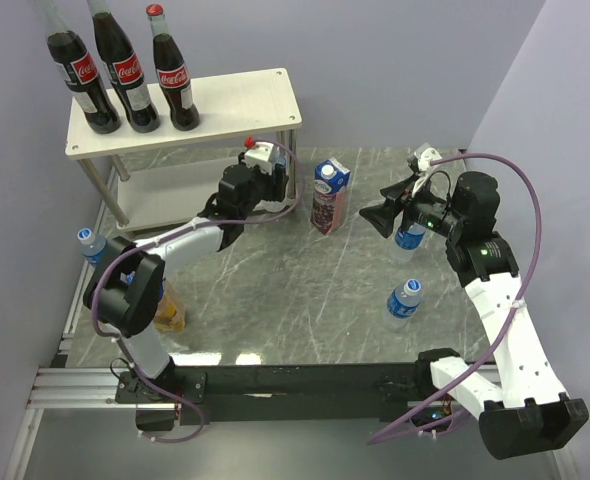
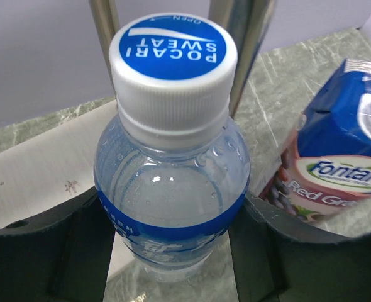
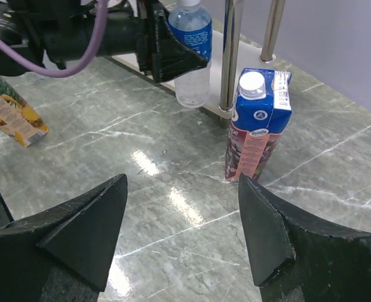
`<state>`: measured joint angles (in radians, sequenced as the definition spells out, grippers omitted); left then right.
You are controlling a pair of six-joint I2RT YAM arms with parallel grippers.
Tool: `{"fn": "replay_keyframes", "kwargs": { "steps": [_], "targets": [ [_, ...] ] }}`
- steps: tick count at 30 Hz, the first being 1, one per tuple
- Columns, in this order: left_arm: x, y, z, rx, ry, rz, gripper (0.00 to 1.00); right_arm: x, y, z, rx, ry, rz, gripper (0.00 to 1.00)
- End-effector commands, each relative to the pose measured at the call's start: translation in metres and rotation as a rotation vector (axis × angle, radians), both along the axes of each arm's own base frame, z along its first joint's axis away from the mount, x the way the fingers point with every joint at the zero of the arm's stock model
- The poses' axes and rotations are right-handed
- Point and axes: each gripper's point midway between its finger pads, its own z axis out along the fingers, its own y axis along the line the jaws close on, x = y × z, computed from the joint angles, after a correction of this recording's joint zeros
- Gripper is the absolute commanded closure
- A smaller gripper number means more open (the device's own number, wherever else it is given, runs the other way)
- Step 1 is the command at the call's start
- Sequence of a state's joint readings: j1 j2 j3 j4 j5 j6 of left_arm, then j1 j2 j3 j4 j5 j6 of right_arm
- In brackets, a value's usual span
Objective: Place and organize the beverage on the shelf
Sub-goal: Place the drink on the shelf.
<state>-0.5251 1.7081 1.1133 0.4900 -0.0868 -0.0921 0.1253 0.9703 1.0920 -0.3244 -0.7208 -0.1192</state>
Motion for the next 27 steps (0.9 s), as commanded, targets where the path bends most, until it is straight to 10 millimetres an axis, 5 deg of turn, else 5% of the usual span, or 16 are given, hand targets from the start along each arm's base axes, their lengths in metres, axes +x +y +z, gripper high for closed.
{"fn": "replay_keyframes", "kwargs": {
  "steps": [1,27],
  "targets": [
    [0.019,0.003,0.086,-0.117,-0.224,0.037,1.0,0.001,0.002,0.011,0.016,-0.045,0.017,0.23],
    [0.06,0.005,0.067,-0.104,-0.227,0.114,1.0,-0.002,0.006,0.01,0.019,-0.046,0.05,0.23]
  ]
}}
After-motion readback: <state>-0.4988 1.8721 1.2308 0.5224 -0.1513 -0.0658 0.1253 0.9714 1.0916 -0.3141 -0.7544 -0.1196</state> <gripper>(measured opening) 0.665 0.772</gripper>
